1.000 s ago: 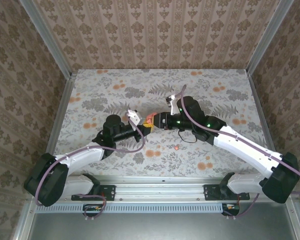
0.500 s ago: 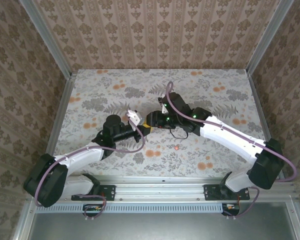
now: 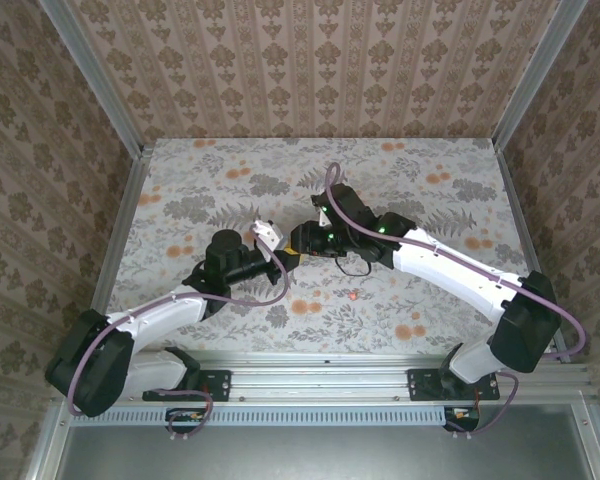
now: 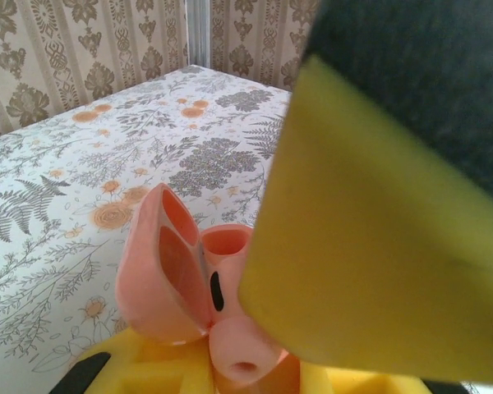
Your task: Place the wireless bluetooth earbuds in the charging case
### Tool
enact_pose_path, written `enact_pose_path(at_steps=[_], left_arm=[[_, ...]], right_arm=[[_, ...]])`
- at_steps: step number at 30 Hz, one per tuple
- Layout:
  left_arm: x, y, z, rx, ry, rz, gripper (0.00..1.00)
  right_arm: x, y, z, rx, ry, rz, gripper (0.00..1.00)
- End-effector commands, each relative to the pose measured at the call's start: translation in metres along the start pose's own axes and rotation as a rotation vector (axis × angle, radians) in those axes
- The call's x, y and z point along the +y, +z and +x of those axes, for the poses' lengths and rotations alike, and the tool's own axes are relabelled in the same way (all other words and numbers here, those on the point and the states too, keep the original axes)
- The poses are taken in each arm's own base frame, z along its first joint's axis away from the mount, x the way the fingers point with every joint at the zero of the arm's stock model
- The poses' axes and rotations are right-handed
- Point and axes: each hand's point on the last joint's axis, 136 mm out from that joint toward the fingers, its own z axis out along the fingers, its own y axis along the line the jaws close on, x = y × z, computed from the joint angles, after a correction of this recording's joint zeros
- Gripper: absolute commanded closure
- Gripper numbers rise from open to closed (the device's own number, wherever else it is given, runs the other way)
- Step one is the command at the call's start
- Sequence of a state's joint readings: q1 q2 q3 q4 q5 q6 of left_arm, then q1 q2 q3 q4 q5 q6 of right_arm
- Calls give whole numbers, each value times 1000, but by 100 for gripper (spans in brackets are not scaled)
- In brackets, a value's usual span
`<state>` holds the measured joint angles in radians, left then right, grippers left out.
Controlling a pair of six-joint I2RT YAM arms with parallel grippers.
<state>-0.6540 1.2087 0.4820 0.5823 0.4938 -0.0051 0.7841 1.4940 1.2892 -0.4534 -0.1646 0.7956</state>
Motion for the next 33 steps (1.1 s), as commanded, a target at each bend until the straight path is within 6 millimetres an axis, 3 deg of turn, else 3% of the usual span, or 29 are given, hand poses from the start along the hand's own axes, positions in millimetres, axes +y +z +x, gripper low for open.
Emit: enact_pose_path(at_steps=[1,13,19,33], left_arm=[[-8,-3,-13,-38,44,28,96],[-9,-4,-19,-50,54,30,96],[-8,-8,-18,-45,55,14,97],[-6,-11,-13,-38,48,-5,96]], right_arm=[[11,-1,-4,-4,-11,-14,55],[-15,12,11,47,-62,150,54],[-27,4,10,24,-85,218,55],[-12,-11,2,-42,-89,134,61]])
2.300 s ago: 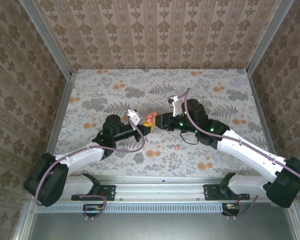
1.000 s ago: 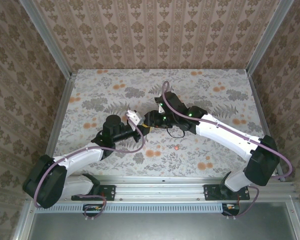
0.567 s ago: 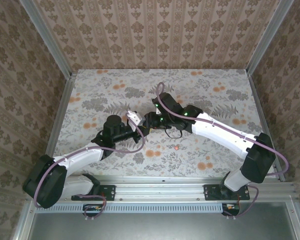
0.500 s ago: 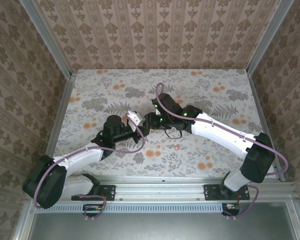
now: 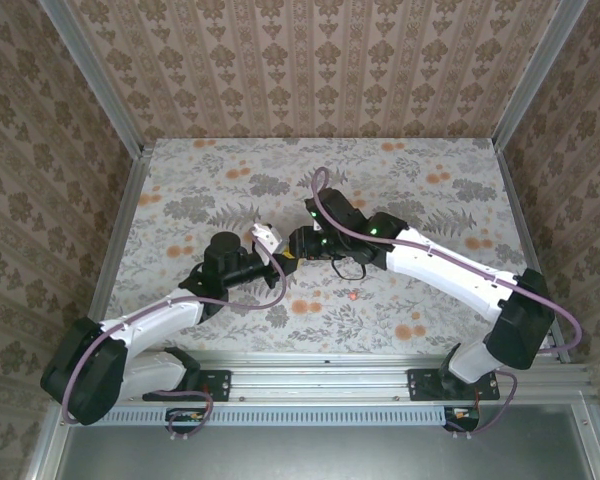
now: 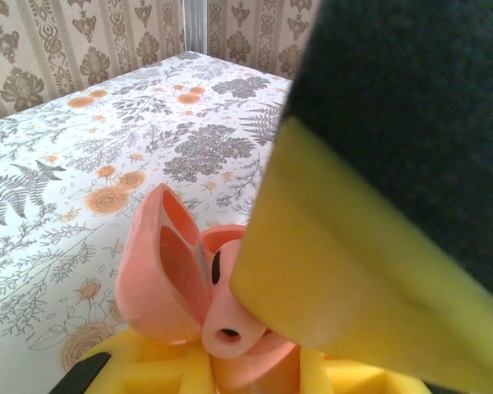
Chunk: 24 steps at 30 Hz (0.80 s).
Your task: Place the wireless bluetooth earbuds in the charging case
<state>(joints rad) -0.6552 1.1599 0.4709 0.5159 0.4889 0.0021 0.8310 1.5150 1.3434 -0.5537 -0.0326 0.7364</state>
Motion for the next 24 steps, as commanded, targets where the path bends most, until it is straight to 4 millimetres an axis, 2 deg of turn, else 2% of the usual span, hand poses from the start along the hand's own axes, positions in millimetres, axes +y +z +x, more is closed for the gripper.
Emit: enact_pose_path(at_steps=[1,7,13,19,20,24], left_arm=[[-3,-4,-18,-63,54,-2,97],[-3,-4,-18,-63,52,-2,96],[-3,-4,-18,-65,51,-2,97],[-5,-5,-21,-74,57,9,97],[-5,-5,-20,-73,56,10,97],[-6,-5,-21,-76,58,13,97]], right_arm=[[-6,-9,-1,-23,-3,15,61],[-8,-15,-2,-40,-3,17,61],[13,-19,-8,-72,-6,-126,59],[13,-23,-14,-81,-2,-180,60],[16,-33,-17,-99,-6,-204,60],[22,-42,-22,-110,-12,-282,60]])
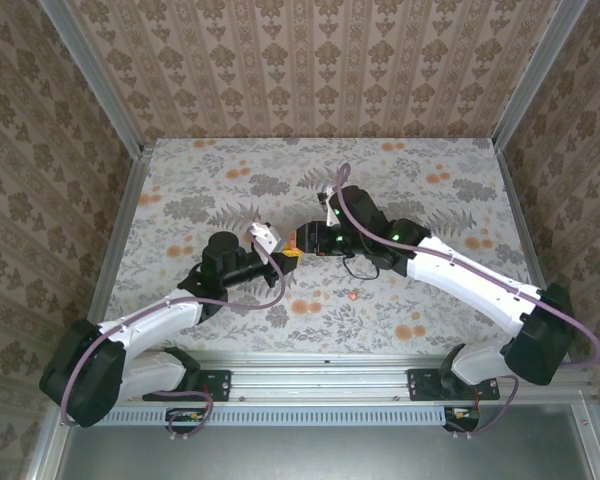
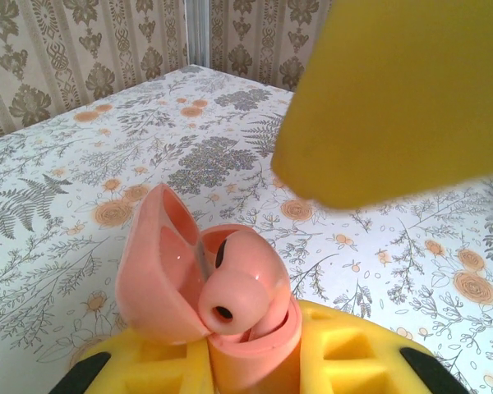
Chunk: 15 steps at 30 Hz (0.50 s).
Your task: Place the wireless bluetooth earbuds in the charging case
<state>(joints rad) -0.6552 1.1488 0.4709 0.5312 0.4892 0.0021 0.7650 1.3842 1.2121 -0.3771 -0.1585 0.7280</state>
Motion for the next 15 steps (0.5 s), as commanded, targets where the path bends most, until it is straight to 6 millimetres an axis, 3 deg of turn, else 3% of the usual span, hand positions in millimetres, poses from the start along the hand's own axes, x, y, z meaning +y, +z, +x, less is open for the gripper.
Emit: enact_pose_path(at_steps=[1,15], left_arm=[[-5,-3,-16,-57,47,16,97],[-8,-2,-18,-65,45,39,97]], right_arm=[[18,-12,-8,-18,-24,-124,60],[15,0,-10,28,38,-212,63]])
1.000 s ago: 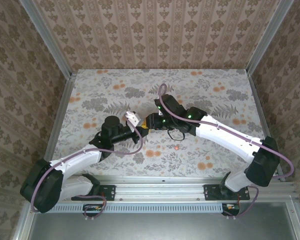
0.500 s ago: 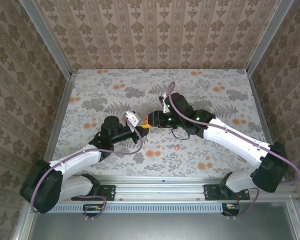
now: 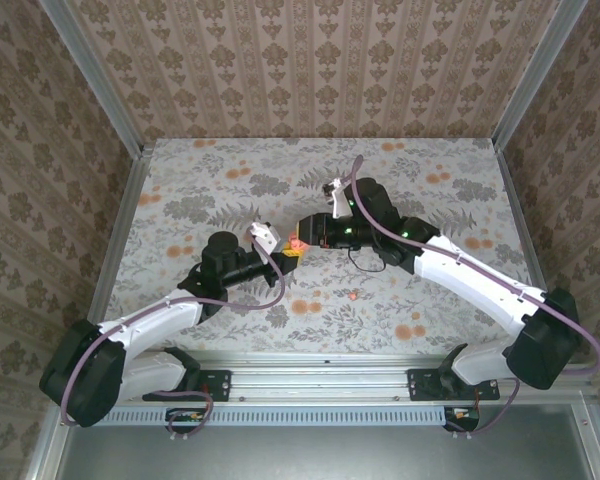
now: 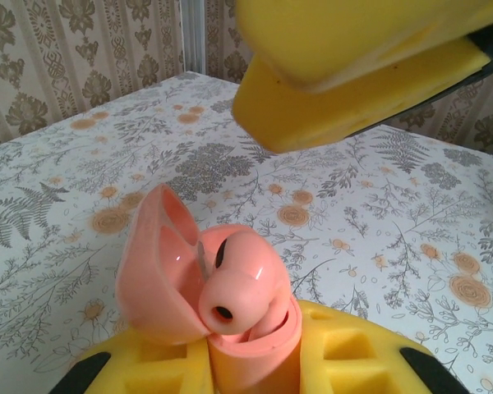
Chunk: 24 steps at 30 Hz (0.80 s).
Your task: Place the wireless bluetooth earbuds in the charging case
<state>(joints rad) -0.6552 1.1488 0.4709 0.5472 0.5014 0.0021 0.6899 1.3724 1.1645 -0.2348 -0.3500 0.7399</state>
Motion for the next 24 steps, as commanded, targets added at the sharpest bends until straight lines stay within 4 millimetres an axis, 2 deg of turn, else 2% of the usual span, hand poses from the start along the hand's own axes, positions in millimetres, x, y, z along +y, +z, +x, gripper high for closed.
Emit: enact_pose_path(at_steps=[1,8,24], left_arm=[[-7,-2,-15,-51,38,28,97],[-8,-4,-16,-56,36,29,97],[-10,-7,-16,-55,40,33,97]], right_arm=[[-3,12,6,43,25,-32,63],[-8,19,11,62,36,-40,64],[-2,29,15,108,43,-143,66]])
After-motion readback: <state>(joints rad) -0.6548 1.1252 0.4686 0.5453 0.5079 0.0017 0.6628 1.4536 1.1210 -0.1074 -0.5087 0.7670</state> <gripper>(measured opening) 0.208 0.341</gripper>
